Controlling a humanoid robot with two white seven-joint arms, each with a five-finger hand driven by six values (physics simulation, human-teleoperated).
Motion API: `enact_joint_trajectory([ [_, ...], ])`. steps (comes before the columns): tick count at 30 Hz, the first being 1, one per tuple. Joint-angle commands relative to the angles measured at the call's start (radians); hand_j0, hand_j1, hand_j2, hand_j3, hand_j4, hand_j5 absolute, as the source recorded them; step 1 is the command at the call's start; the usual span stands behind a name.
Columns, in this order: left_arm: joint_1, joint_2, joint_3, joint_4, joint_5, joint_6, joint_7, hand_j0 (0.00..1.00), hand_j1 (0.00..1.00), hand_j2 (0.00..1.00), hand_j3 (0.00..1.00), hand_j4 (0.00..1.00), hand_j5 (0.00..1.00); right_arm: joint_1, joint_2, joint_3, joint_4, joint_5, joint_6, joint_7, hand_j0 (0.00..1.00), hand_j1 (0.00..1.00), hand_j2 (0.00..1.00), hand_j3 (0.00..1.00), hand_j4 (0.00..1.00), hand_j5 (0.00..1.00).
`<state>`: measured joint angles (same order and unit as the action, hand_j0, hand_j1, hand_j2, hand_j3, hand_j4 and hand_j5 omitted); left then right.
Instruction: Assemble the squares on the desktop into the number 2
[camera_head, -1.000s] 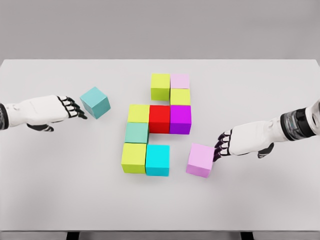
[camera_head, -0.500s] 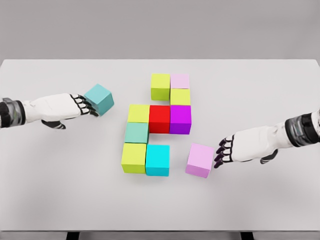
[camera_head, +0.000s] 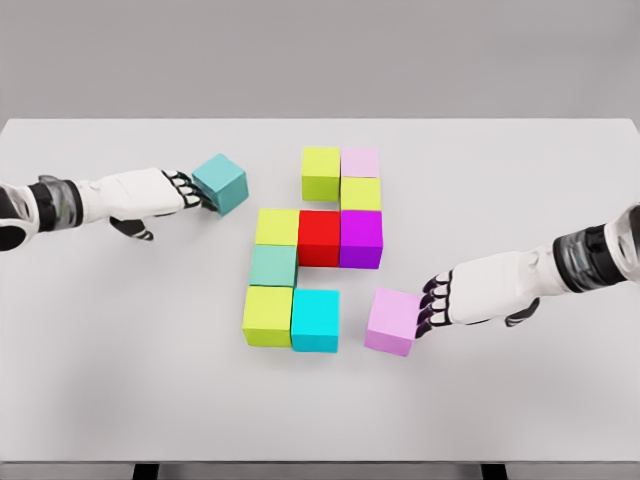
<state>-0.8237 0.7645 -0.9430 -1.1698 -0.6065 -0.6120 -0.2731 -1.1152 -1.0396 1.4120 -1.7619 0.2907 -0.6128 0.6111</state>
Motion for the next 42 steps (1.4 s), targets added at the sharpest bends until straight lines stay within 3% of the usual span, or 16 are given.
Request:
enact_joint_trajectory([
  [1, 0.0, -0.013, 0.001, 0.01, 0.005, 0.001, 0.0, 0.94, 0.94, 0.94, 0.94, 0.94, 0.94, 0.0, 0.006, -0.001, -0.001, -0.007, 0.002, 0.0, 1.0, 1.0, 1.0, 1.0, 1.0, 1.0],
  [10, -0.02, -0.037, 0.001, 0.032, 0.007, 0.001, 0.0, 0.95, 0.95, 0.95, 0.95, 0.95, 0.95, 0.0, 0.021, -0.016, -0.001, 0.004, 0.002, 0.0, 1.0, 1.0, 1.0, 1.0, 1.0, 1.0],
  [23, -0.064, -0.1, 0.001, 0.165, 0.002, 0.001, 0.0, 0.99, 0.99, 0.99, 0.99, 0.99, 0.99, -0.008, 0.032, -0.018, 0.005, 0.011, 0.002, 0.0, 1.0, 1.0, 1.0, 1.0, 1.0, 1.0],
  [27, -0.087, -0.133, 0.001, 0.226, -0.003, 0.001, -0.001, 1.0, 1.0, 1.0, 1.0, 1.0, 1.0, -0.009, 0.035, -0.031, 0.056, 0.024, 0.002, 0.0, 1.0, 1.0, 1.0, 1.0, 1.0, 1.0],
  [39, -0.123, -0.171, 0.001, 0.344, -0.003, 0.001, -0.001, 1.0, 1.0, 1.0, 1.0, 1.0, 1.0, -0.009, 0.072, -0.031, 0.07, 0.024, 0.002, 0.0, 1.0, 1.0, 1.0, 1.0, 1.0, 1.0],
  [42, -0.149, -0.203, 0.001, 0.413, -0.003, 0.001, -0.001, 1.0, 1.0, 1.0, 1.0, 1.0, 1.0, -0.009, 0.079, -0.031, 0.064, 0.022, 0.002, 0.0, 1.0, 1.0, 1.0, 1.0, 1.0, 1.0],
])
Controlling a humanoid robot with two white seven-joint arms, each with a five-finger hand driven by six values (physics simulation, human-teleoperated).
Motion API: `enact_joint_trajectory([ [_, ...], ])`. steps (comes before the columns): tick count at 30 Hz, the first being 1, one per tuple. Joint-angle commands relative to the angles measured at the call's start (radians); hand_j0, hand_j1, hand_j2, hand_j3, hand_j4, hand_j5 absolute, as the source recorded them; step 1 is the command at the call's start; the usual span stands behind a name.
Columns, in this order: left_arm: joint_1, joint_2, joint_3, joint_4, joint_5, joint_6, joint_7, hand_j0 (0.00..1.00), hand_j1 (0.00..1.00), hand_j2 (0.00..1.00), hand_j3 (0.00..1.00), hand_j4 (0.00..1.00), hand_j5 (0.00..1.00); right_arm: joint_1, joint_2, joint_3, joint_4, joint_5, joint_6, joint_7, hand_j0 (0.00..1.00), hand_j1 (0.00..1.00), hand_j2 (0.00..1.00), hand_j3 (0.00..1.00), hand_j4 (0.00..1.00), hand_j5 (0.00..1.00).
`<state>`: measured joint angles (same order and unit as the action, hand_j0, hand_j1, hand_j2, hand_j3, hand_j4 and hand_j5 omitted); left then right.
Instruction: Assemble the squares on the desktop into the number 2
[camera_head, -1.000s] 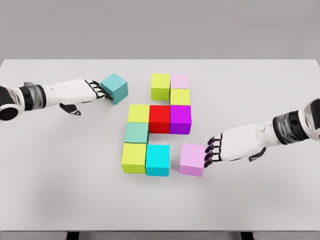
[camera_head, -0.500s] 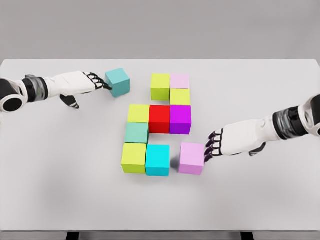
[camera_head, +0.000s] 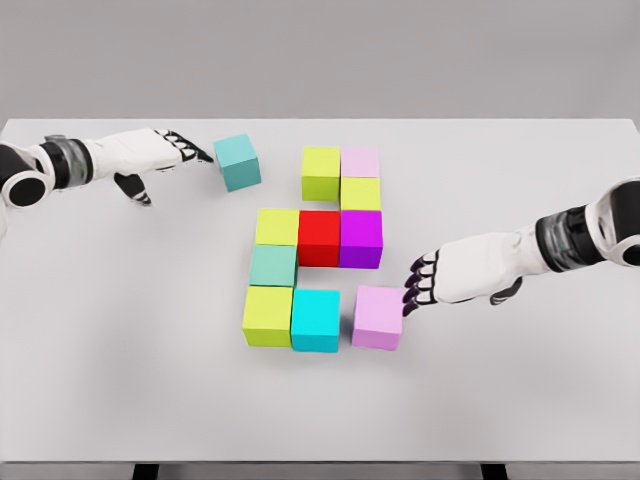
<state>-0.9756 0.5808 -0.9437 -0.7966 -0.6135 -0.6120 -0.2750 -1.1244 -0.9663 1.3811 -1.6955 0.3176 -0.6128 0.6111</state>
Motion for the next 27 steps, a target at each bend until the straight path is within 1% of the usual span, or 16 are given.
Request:
enact_joint_trajectory([
  [1, 0.0, -0.025, 0.002, 0.051, 0.005, 0.001, 0.0, 1.0, 1.0, 1.0, 1.0, 1.0, 1.0, 0.0, 0.006, -0.001, -0.003, -0.005, 0.002, 0.0, 1.0, 1.0, 1.0, 1.0, 1.0, 1.0],
  [4, -0.026, -0.062, 0.002, 0.108, 0.003, 0.001, 0.0, 1.0, 1.0, 1.0, 1.0, 1.0, 1.0, 0.0, 0.014, -0.001, -0.004, -0.005, 0.002, 0.0, 1.0, 1.0, 1.0, 1.0, 1.0, 1.0],
  [10, -0.043, -0.104, 0.003, 0.171, -0.014, 0.001, 0.0, 1.0, 1.0, 1.0, 1.0, 1.0, 1.0, 0.0, 0.026, -0.001, -0.004, -0.005, 0.002, 0.0, 1.0, 1.0, 1.0, 1.0, 1.0, 1.0],
  [16, -0.049, -0.111, 0.006, 0.174, -0.017, 0.001, 0.0, 1.0, 1.0, 1.0, 1.0, 1.0, 1.0, 0.0, 0.027, -0.001, -0.006, -0.003, 0.002, 0.0, 1.0, 1.0, 1.0, 1.0, 1.0, 1.0],
  [19, -0.057, -0.113, 0.006, 0.188, -0.018, 0.001, 0.0, 1.0, 1.0, 1.0, 1.0, 1.0, 1.0, 0.0, 0.027, -0.001, -0.006, -0.003, 0.002, 0.0, 1.0, 1.0, 1.0, 1.0, 1.0, 1.0],
  [22, -0.066, -0.136, 0.008, 0.221, -0.018, 0.001, 0.0, 1.0, 1.0, 1.0, 1.0, 1.0, 1.0, 0.0, 0.029, -0.001, -0.006, -0.003, 0.002, 0.0, 1.0, 1.0, 1.0, 1.0, 1.0, 1.0],
  [27, -0.083, -0.156, 0.009, 0.243, -0.018, 0.001, -0.003, 1.0, 1.0, 1.0, 1.0, 1.0, 1.0, -0.003, 0.027, -0.002, -0.006, -0.005, 0.002, 0.0, 1.0, 1.0, 1.0, 1.0, 1.0, 1.0],
])
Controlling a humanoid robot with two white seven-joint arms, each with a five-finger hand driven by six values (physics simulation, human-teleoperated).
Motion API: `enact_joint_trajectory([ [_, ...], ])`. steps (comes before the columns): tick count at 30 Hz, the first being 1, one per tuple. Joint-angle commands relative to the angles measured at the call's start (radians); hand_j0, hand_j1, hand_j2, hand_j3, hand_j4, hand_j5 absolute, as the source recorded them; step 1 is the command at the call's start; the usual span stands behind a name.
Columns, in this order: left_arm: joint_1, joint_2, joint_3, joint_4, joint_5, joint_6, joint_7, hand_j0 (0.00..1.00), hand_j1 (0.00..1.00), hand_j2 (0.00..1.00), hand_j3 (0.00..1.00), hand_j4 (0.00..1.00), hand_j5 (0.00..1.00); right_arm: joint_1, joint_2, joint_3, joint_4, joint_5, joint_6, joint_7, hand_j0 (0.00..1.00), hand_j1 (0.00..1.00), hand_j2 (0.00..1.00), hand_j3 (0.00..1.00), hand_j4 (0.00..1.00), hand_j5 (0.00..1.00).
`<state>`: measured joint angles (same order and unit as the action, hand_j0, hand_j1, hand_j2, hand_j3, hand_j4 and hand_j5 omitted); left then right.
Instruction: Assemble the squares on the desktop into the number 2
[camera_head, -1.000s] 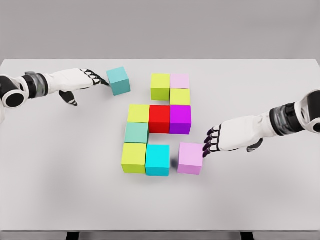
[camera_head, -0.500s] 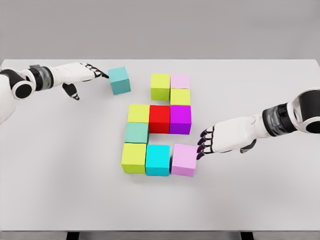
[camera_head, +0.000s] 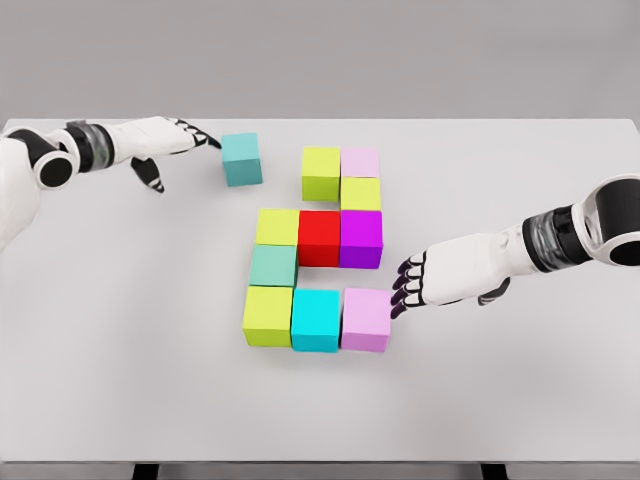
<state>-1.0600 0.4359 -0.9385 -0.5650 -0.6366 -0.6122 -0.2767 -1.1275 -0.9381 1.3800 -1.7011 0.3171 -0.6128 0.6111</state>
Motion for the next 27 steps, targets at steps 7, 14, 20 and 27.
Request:
enact_joint_trajectory([
  [7, -0.014, -0.035, 0.004, 0.047, 0.005, 0.001, -0.006, 1.0, 1.0, 1.0, 1.0, 1.0, 1.0, -0.002, 0.001, -0.001, -0.002, -0.006, 0.002, 0.0, 1.0, 1.0, 1.0, 1.0, 1.0, 1.0],
  [14, -0.021, -0.054, 0.006, 0.047, 0.005, 0.001, -0.006, 1.0, 1.0, 1.0, 1.0, 1.0, 1.0, -0.002, 0.005, -0.001, -0.022, -0.001, 0.002, 0.0, 1.0, 1.0, 1.0, 1.0, 1.0, 1.0],
  [20, -0.031, -0.069, 0.004, 0.051, 0.005, 0.001, -0.006, 1.0, 1.0, 1.0, 1.0, 1.0, 1.0, -0.002, -0.004, -0.001, -0.009, -0.001, 0.002, 0.0, 1.0, 1.0, 1.0, 1.0, 1.0, 1.0],
  [27, -0.029, -0.075, 0.004, 0.048, 0.005, 0.001, -0.007, 1.0, 1.0, 1.0, 1.0, 1.0, 1.0, 0.055, -0.053, -0.211, 0.07, -0.021, 0.002, 0.0, 1.0, 1.0, 1.0, 1.0, 1.0, 1.0],
])
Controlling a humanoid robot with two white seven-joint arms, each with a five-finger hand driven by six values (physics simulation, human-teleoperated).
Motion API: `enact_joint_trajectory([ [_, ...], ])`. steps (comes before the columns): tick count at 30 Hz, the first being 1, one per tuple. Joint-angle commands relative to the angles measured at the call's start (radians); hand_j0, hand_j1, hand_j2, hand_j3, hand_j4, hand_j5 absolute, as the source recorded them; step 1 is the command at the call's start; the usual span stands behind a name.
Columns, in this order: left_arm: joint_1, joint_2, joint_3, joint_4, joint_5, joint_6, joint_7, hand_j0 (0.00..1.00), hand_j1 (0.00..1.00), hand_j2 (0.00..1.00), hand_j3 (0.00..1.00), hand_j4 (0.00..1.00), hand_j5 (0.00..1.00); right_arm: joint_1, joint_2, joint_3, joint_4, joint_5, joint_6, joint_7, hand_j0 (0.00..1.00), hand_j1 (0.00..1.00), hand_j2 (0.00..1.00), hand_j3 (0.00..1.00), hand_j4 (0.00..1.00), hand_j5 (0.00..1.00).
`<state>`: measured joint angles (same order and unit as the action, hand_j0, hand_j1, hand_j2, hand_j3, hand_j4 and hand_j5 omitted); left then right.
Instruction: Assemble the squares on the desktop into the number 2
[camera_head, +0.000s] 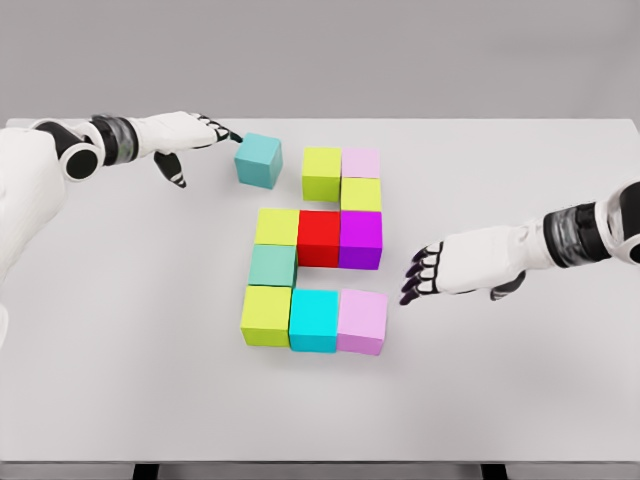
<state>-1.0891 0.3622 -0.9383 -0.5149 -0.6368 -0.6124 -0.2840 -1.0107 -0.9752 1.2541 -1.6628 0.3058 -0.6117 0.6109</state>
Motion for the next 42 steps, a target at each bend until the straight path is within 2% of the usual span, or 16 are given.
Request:
enact_joint_trajectory([
  [1, -0.002, 0.0, 0.004, -0.002, 0.005, 0.002, 0.0, 1.0, 1.0, 1.0, 1.0, 1.0, 1.0, 0.023, -0.016, -0.227, 0.084, -0.062, 0.001, 0.0, 1.0, 1.0, 1.0, 1.0, 1.0, 1.0],
  [4, 0.0, 0.0, 0.004, -0.005, 0.005, 0.002, 0.0, 1.0, 1.0, 1.0, 1.0, 1.0, 1.0, 0.266, -0.005, -0.629, 0.161, -0.246, 0.001, 0.0, 1.0, 1.0, 1.0, 1.0, 1.0, 1.0],
  [6, 0.0, -0.002, 0.004, -0.008, 0.005, 0.002, 0.0, 1.0, 1.0, 1.0, 1.0, 1.0, 1.0, 0.492, 0.035, -0.939, 0.221, -0.537, 0.001, 0.0, 1.0, 1.0, 1.0, 1.0, 1.0, 1.0],
  [7, 0.0, -0.002, 0.004, -0.008, 0.005, 0.002, 0.0, 1.0, 1.0, 1.0, 1.0, 1.0, 1.0, 0.518, 0.052, -0.982, 0.219, -0.56, 0.001, 0.0, 1.0, 1.0, 1.0, 1.0, 1.0, 1.0],
  [8, 0.0, -0.002, 0.004, -0.008, 0.005, 0.002, 0.0, 1.0, 1.0, 1.0, 1.0, 1.0, 1.0, 0.563, 0.107, -1.067, 0.23, -0.573, 0.001, 0.0, 1.0, 1.0, 1.0, 1.0, 1.0, 1.0],
  [10, -0.002, -0.006, 0.004, -0.007, 0.005, 0.002, 0.0, 1.0, 1.0, 1.0, 1.0, 1.0, 1.0, 0.629, 0.199, -1.173, 0.273, -0.576, 0.001, 0.0, 1.0, 1.0, 1.0, 1.0, 1.0, 1.0],
  [12, -0.002, -0.008, 0.004, -0.007, 0.005, 0.002, -0.004, 1.0, 1.0, 1.0, 1.0, 1.0, 1.0, 0.662, 0.319, -1.185, 0.284, -0.56, 0.001, 0.0, 1.0, 1.0, 1.0, 1.0, 1.0, 1.0],
  [14, -0.002, -0.008, 0.004, -0.007, 0.005, 0.002, -0.01, 1.0, 1.0, 1.0, 1.0, 1.0, 1.0, 0.736, 0.36, -1.24, 0.321, -0.557, 0.001, 0.0, 1.0, 1.0, 1.0, 1.0, 1.0, 1.0],
  [16, -0.002, -0.008, 0.004, -0.008, 0.005, 0.002, -0.01, 1.0, 1.0, 1.0, 1.0, 1.0, 1.0, 0.774, 0.36, -1.243, 0.336, -0.557, 0.001, 0.0, 1.0, 1.0, 1.0, 1.0, 1.0, 1.0],
  [18, -0.002, -0.009, 0.004, -0.01, 0.005, 0.002, -0.01, 1.0, 1.0, 1.0, 1.0, 1.0, 1.0, 0.781, 0.369, -1.245, 0.336, -0.559, 0.001, 0.0, 1.0, 1.0, 1.0, 1.0, 1.0, 1.0],
  [33, 0.015, 0.017, -0.005, -0.024, 0.003, 0.002, -0.012, 1.0, 1.0, 1.0, 1.0, 1.0, 1.0, 0.784, 0.379, -1.234, 0.336, -0.557, 0.001, 0.0, 1.0, 1.0, 1.0, 1.0, 1.0, 1.0],
  [39, 0.018, 0.076, -0.01, -0.089, 0.002, 0.002, -0.012, 1.0, 1.0, 1.0, 1.0, 1.0, 1.0, 0.788, 0.379, -1.236, 0.341, -0.557, 0.001, 0.0, 1.0, 1.0, 1.0, 1.0, 1.0, 1.0],
  [41, 0.018, 0.081, -0.023, -0.102, 0.002, 0.002, -0.012, 1.0, 1.0, 1.0, 1.0, 1.0, 1.0, 0.787, 0.377, -1.239, 0.387, -0.559, 0.001, 0.0, 1.0, 1.0, 1.0, 1.0, 1.0, 1.0],
  [42, 0.018, 0.081, -0.025, -0.108, 0.002, 0.002, -0.011, 1.0, 1.0, 1.0, 1.0, 1.0, 1.0, 0.787, 0.377, -1.239, 0.387, -0.559, 0.001, 0.0, 1.0, 1.0, 1.0, 1.0, 1.0, 1.0],
])
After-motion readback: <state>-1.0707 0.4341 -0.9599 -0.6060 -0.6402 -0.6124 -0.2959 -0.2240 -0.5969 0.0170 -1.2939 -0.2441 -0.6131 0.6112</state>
